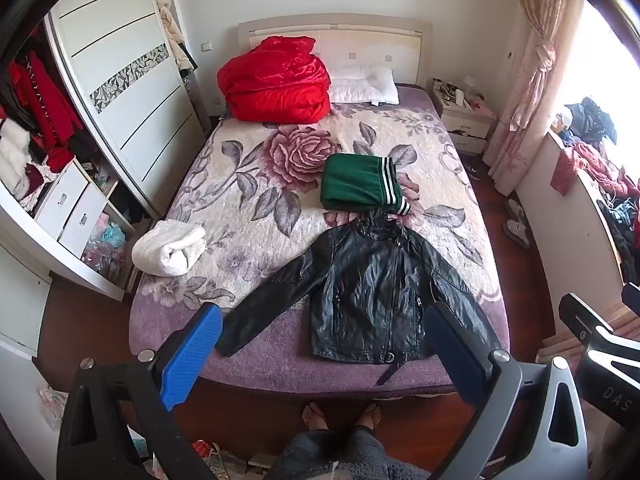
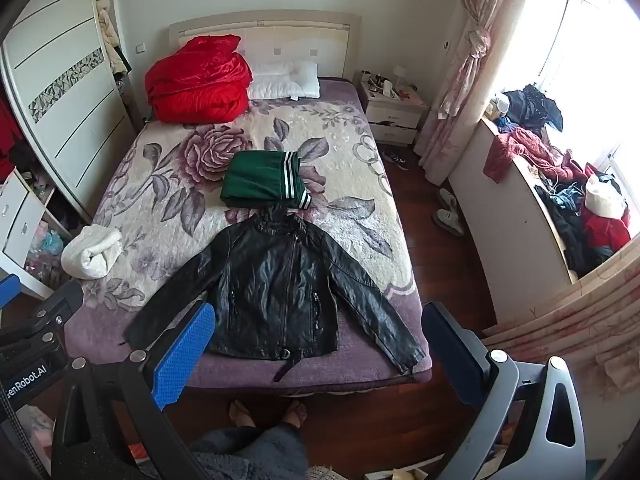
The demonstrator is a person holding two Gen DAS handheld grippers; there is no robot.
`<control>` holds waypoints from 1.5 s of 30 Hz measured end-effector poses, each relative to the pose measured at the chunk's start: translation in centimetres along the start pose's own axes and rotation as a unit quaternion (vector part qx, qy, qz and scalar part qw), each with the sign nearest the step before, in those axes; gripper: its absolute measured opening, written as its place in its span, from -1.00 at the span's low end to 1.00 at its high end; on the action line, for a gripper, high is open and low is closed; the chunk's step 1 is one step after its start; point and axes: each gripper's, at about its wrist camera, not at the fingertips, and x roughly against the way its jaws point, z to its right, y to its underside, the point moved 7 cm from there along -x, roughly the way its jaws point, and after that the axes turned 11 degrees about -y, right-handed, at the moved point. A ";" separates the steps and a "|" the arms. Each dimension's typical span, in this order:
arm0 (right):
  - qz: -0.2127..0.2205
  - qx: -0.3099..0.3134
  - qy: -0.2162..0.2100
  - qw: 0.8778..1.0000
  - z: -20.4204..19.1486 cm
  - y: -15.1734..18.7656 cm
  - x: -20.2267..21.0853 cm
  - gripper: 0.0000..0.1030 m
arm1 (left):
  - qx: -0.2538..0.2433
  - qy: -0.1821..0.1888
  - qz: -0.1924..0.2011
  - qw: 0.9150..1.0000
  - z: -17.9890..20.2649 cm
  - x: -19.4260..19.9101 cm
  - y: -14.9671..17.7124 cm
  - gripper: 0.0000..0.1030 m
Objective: Fold large clothes
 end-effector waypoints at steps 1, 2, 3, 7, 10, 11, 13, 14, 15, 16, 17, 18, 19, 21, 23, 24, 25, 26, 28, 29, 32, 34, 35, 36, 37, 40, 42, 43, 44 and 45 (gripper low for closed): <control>0.002 0.002 0.004 1.000 0.1 0.0 0.1 1.00 | -0.001 -0.001 -0.003 1.000 0.0 0.0 0.0 1.00; 0.003 0.003 0.005 1.000 0.1 0.0 0.1 1.00 | -0.001 -0.001 -0.003 1.000 0.0 0.0 0.0 1.00; 0.003 0.003 0.005 1.000 0.1 0.0 0.2 1.00 | -0.001 -0.001 -0.002 1.000 0.0 0.0 0.0 1.00; 0.003 0.004 0.004 1.000 0.1 0.0 0.5 1.00 | 0.001 0.000 -0.001 1.000 0.1 0.0 0.0 1.00; 0.002 0.003 0.002 1.000 0.2 -0.1 0.5 1.00 | 0.003 0.003 -0.003 1.000 0.3 0.5 -0.3 1.00; 0.003 0.004 0.002 1.000 0.2 -0.1 0.5 1.00 | 0.003 0.001 -0.001 1.000 0.4 0.3 -0.1 1.00; 0.003 0.004 0.001 1.000 0.2 -0.1 0.6 1.00 | 0.002 0.003 -0.001 1.000 0.4 0.3 -0.2 1.00; 0.004 0.004 0.001 1.000 0.2 -0.2 0.6 1.00 | 0.003 0.003 0.000 1.000 0.6 0.8 -0.1 1.00; 0.004 0.004 0.002 1.000 0.2 -0.2 0.6 1.00 | 0.003 0.003 0.000 1.000 0.6 0.9 -0.1 1.00; 0.003 0.003 0.003 1.000 0.2 -0.1 0.8 1.00 | 0.003 0.003 -0.001 1.000 0.5 0.8 -0.1 1.00; 0.003 0.003 0.002 1.000 0.1 -0.1 0.8 1.00 | 0.002 0.003 0.000 1.000 0.8 0.9 -0.2 1.00; 0.003 0.002 0.002 1.000 0.1 -0.2 0.8 1.00 | 0.003 0.003 0.000 1.000 0.8 1.0 -0.2 1.00; 0.003 0.002 0.002 1.000 0.1 -0.2 0.9 1.00 | 0.002 0.002 0.000 1.000 0.8 1.0 -0.2 1.00; 0.002 0.002 0.002 1.000 0.2 -0.1 0.9 1.00 | 0.003 0.003 0.000 1.000 0.8 1.2 -0.5 1.00; 0.002 0.002 0.002 1.000 0.2 0.0 0.8 1.00 | 0.003 0.003 0.001 1.000 0.6 1.3 -0.5 1.00; 0.002 0.003 0.001 1.000 0.2 0.0 0.8 1.00 | 0.004 0.003 0.001 1.000 0.5 1.5 -0.6 1.00; 0.002 0.003 0.001 1.000 -0.1 -0.3 1.0 1.00 | 0.004 0.003 0.002 1.000 0.5 1.5 -0.6 1.00; 0.002 0.003 0.000 1.000 -0.2 -0.4 1.0 1.00 | 0.006 0.003 0.002 1.000 0.2 1.5 -0.7 1.00; 0.002 0.002 0.001 1.000 -0.2 -0.3 1.0 1.00 | 0.007 0.003 0.002 1.000 0.2 1.7 -0.6 1.00; 0.002 0.003 0.001 1.000 -0.2 -0.3 1.0 1.00 | 0.007 0.004 0.002 1.000 0.1 1.6 -0.6 1.00; 0.002 0.001 0.001 1.000 -0.2 -0.2 1.0 1.00 | 0.008 0.004 0.002 1.000 0.1 1.6 -0.7 1.00; 0.003 0.001 0.001 1.000 0.0 -0.1 1.0 1.00 | 0.009 0.004 0.002 1.000 0.0 1.7 -0.8 1.00; 0.003 0.000 0.001 1.000 -0.1 -0.2 1.1 1.00 | 0.008 0.003 0.003 1.000 0.1 1.6 -0.7 1.00; 0.003 0.001 0.001 1.000 0.0 -0.1 1.0 1.00 | 0.008 0.004 0.003 1.000 0.0 1.6 -0.7 1.00; 0.003 0.002 0.000 1.000 0.0 -0.1 1.0 1.00 | 0.008 0.003 0.003 1.000 0.0 1.6 -0.7 1.00; 0.004 0.002 0.000 1.000 0.1 0.0 1.0 1.00 | 0.009 0.003 0.003 1.000 0.0 1.7 -0.9 1.00; 0.005 0.001 0.001 1.000 0.2 0.1 1.1 1.00 | 0.008 0.003 0.003 1.000 -0.1 1.6 -0.9 1.00; 0.005 0.001 0.000 1.000 -0.5 -0.3 1.4 1.00 | 0.009 0.004 0.003 1.000 -0.1 1.7 -0.9 1.00; 0.005 0.000 0.000 1.000 -0.7 -0.6 1.4 1.00 | 0.009 0.004 0.003 1.000 -0.1 1.7 -0.9 1.00; 0.005 0.001 0.001 1.000 -0.8 -0.7 1.4 1.00 | 0.008 0.004 0.004 1.000 -0.1 1.8 -1.0 1.00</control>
